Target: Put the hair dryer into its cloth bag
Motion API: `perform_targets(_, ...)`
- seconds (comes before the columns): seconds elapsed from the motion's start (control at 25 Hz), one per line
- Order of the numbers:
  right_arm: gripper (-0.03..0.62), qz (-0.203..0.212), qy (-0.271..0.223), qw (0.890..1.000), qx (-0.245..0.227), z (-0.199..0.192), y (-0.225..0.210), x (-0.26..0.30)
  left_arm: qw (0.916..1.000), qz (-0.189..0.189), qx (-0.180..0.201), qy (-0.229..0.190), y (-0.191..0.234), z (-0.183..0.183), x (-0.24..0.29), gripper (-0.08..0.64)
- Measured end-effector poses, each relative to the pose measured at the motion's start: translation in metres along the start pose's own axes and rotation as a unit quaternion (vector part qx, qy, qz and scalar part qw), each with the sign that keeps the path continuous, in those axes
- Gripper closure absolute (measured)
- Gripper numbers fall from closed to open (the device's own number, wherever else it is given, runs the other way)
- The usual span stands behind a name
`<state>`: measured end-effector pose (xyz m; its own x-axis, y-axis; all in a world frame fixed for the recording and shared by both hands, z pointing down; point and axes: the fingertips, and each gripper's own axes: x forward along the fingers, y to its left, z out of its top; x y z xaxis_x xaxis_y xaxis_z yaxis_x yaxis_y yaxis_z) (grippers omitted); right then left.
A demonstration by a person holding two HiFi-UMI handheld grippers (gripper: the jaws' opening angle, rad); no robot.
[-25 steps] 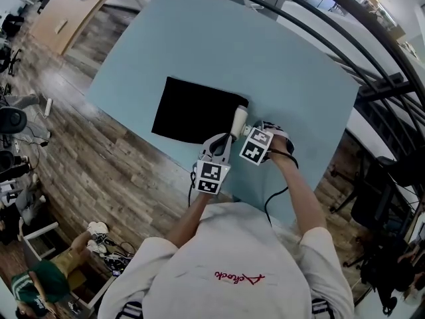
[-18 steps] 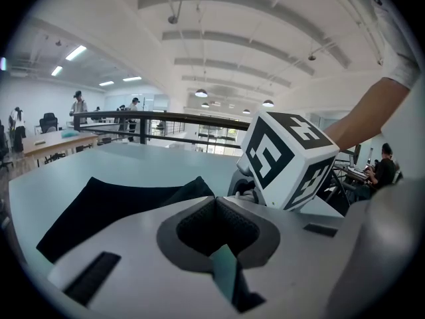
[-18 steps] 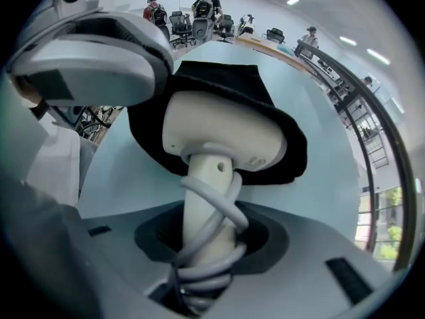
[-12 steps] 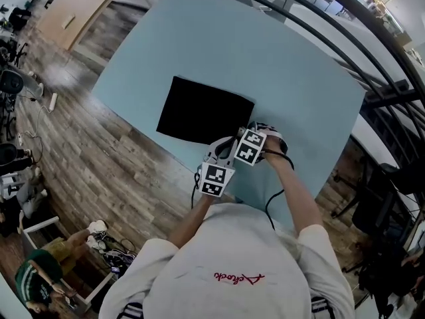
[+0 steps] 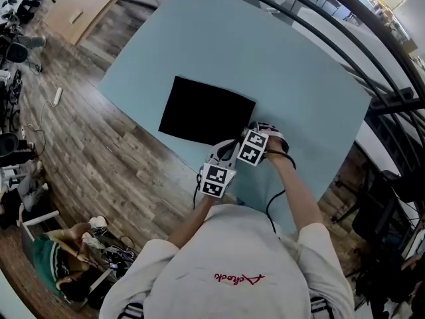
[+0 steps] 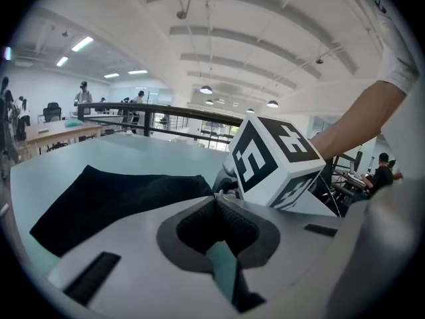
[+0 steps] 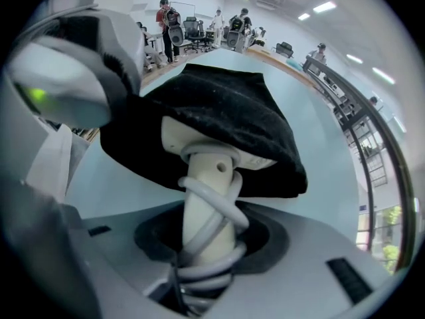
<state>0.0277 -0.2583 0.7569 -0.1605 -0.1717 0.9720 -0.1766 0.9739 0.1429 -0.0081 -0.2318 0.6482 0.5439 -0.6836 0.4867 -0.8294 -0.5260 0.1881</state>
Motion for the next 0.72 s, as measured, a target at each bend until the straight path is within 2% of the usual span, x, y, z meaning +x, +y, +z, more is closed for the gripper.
perform_targets(0.24, 0.396, 0.009, -0.035, 0.999, 0.01, -0.001, -0.001, -0.002, 0.9998, -0.004, -0.014, 0.013, -0.002, -0.004, -0.002, 0.548)
perform_targets(0.36, 0.316, 0.022, -0.054, 0.998, 0.029, -0.006, -0.001, -0.006, 0.9997, -0.006, -0.017, 0.014, -0.001, -0.004, -0.002, 0.548)
perform_targets(0.4, 0.314, 0.03, -0.059, 0.997, 0.03, -0.008, 0.001, -0.007, 0.9997, -0.007, -0.017, 0.014, -0.002, -0.004, -0.002, 0.548)
perform_targets(0.6, 0.282, 0.045, -0.064, 0.997, -0.001, -0.021, 0.01, -0.013, 0.9997, -0.006, -0.016, 0.018, -0.005, -0.006, 0.001, 0.548)
perform_targets(0.72, 0.271, 0.031, -0.069, 0.997, 0.0, -0.04, 0.008, -0.022, 0.9996, -0.006, -0.016, 0.021, -0.007, -0.009, 0.0, 0.548)
